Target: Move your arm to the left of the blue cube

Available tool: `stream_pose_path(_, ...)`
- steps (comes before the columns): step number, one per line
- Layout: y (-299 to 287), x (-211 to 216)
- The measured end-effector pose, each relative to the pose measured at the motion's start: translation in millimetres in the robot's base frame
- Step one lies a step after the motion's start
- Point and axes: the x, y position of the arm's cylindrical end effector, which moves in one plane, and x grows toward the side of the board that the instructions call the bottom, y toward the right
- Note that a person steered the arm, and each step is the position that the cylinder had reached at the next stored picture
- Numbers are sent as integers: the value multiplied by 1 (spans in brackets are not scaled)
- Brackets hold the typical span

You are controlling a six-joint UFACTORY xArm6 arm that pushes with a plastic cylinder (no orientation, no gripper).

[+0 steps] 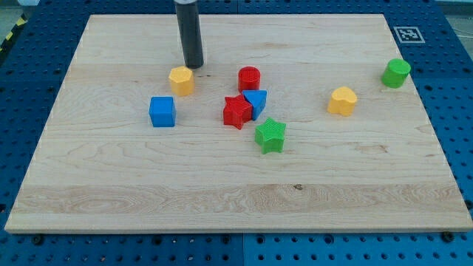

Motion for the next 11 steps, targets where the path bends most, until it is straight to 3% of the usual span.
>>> stream_pose_path(1, -13, -12)
stream_pose_path(2, -32, 10)
stream_pose_path(6, -81, 208)
stream_pose_path(8, -81, 213)
stream_pose_path(10, -81, 167)
stream_pose_path(11, -81, 170)
